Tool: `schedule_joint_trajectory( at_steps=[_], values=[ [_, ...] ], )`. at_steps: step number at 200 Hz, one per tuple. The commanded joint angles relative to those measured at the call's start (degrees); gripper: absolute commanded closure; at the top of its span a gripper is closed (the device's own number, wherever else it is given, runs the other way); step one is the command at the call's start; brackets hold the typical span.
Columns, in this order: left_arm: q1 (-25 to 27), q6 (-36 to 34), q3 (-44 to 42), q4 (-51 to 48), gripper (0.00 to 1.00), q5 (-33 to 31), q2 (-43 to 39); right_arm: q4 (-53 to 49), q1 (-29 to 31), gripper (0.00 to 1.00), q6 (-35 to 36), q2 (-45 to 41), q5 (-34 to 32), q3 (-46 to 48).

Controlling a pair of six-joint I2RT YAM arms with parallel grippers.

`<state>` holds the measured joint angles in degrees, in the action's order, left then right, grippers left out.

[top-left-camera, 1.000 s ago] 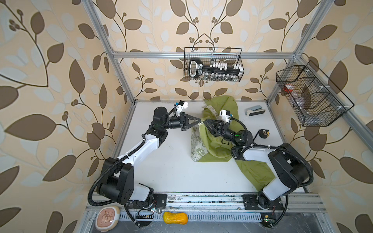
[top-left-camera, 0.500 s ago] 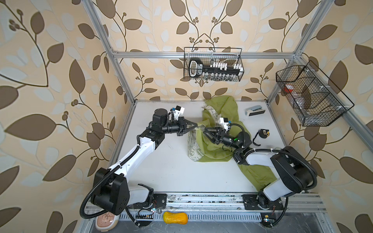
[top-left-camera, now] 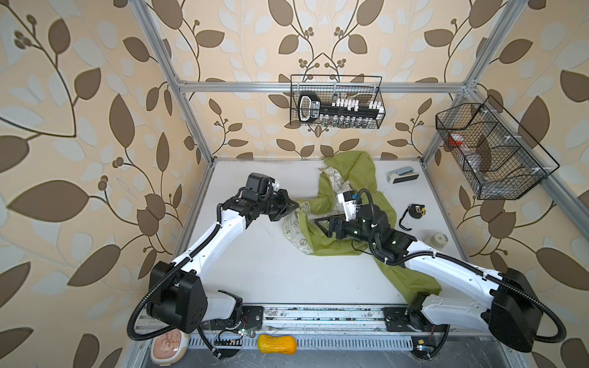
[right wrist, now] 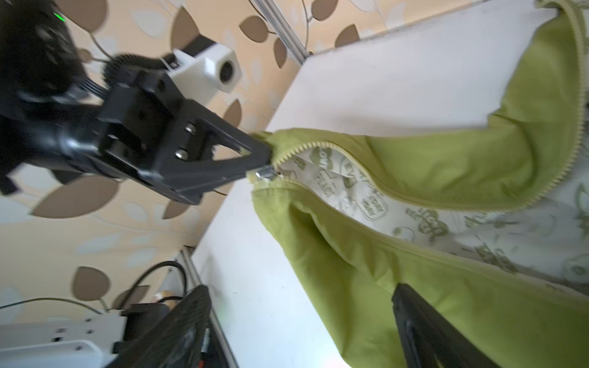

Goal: Zip up the jacket

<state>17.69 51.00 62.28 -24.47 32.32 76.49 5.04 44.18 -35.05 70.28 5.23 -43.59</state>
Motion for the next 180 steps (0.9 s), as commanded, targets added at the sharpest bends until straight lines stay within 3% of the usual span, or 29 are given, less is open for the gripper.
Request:
schedule_joint_trajectory(
  at_steps=[1, 38, 145, 180],
  values=[
    [0.41, 0.33, 3.25, -7.58, 1.0, -4.53, 0.48, -9.49, 3.92, 0.11, 7.62, 3.28, -9.98, -3.52],
    [0.41, 3.3, 4.36, -13.45, 1.0, -9.37, 1.47, -9.21, 8.5, 0.19, 7.14, 9.24, -12.93, -7.46],
    [0.44, 9.14, 1.81, -12.65, 1.0, -10.28, 1.57, -5.35, 11.93, 0.09, 8.06, 21.56, -13.74, -13.75],
    [0.41, 9.19, 0.99, -11.79, 1.0, -9.91, 1.43, -3.28, 11.81, 0.23, 7.89, 20.46, -12.39, -13.0]
  ],
)
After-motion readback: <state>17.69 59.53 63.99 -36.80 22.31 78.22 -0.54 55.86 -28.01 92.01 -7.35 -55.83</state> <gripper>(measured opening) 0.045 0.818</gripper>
